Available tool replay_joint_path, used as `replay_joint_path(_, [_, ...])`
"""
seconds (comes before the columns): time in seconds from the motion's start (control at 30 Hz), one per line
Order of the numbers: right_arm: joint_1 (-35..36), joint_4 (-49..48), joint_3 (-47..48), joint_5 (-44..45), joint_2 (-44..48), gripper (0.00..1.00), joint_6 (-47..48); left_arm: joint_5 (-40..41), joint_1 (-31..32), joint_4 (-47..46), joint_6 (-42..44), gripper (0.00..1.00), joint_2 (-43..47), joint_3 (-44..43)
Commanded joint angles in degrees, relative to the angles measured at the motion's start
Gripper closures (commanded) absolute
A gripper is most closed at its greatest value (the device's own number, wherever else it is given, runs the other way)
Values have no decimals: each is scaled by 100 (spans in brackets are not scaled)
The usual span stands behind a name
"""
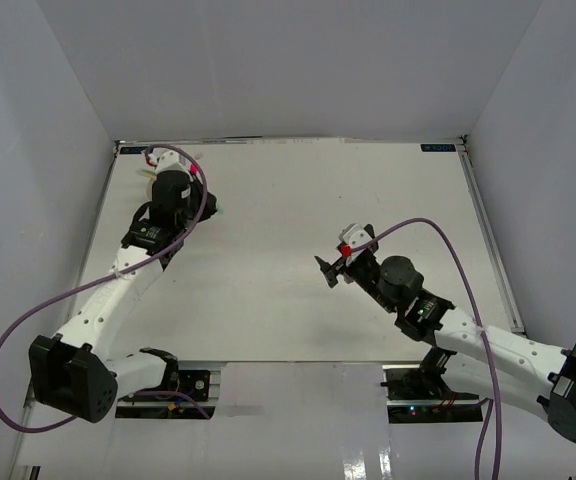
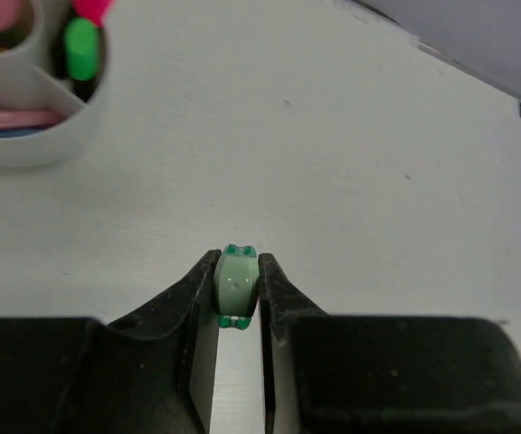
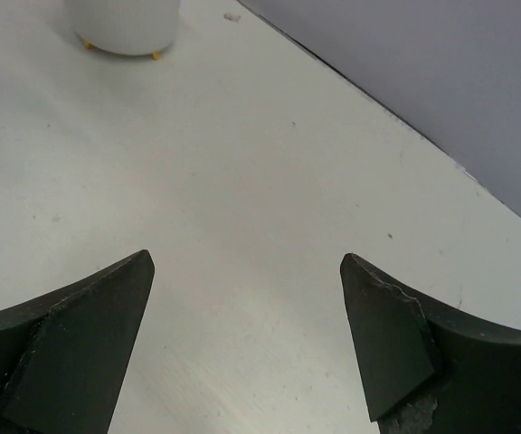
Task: Sort the stationery into containers
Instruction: Place the pen in the storage box.
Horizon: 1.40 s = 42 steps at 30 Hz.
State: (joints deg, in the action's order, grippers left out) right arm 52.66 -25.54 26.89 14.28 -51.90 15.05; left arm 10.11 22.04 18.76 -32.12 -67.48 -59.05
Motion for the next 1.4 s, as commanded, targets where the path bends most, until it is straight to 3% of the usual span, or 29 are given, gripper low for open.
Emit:
replay_joint_path(0.0, [-133,-12,-184,356,303,10,-186,396,-786,180,223,78,157,-142])
replay_joint_path(0.23, [-520,-39,-351,163,277,10,-643,202,-1720,-56,276,78,-352,-283])
replay_joint_path(0.57, [-705,-188,-536,-48,382,10,-775,-307,-2590,-1225,-215,78,-880,182])
replay_joint_path(1.37, [-766,-267,-580,-171,303,10,-784,-800,-2881,-2139,-1288,71,-1803,438])
